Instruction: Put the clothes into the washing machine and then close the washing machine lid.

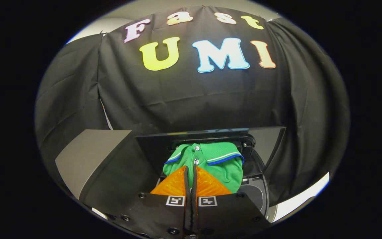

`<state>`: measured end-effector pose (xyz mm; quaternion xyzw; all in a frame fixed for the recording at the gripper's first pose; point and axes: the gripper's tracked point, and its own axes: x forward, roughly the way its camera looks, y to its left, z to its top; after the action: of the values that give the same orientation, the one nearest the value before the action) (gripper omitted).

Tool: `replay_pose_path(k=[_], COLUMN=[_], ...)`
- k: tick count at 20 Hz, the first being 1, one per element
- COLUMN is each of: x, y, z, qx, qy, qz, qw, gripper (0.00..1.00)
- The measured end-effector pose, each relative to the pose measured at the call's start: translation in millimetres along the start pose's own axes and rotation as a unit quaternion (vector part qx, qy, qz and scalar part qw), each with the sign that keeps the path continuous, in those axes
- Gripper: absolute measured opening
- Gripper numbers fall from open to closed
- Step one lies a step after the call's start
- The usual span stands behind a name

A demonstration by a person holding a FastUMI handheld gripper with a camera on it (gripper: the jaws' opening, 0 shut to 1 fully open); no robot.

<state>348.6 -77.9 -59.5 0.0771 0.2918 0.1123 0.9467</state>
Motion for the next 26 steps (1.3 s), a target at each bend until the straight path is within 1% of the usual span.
replay_pose_path(k=[7,12,20,26], x=[15.9,27.5,44.8,52.5], y=[-8.7,-22.2,-30.6,-34.6], z=[-43.1,-79.2,-132.1,-162.7], qx=[-0.005,-0.003,-0.009,-0.011], qy=[0.04,0.075,0.141,0.173], qz=[-0.008,-0.025,-0.04,-0.047], qw=[0.999,0.997,0.989,0.984], gripper=[0.01,0.01,0.01,0.01])
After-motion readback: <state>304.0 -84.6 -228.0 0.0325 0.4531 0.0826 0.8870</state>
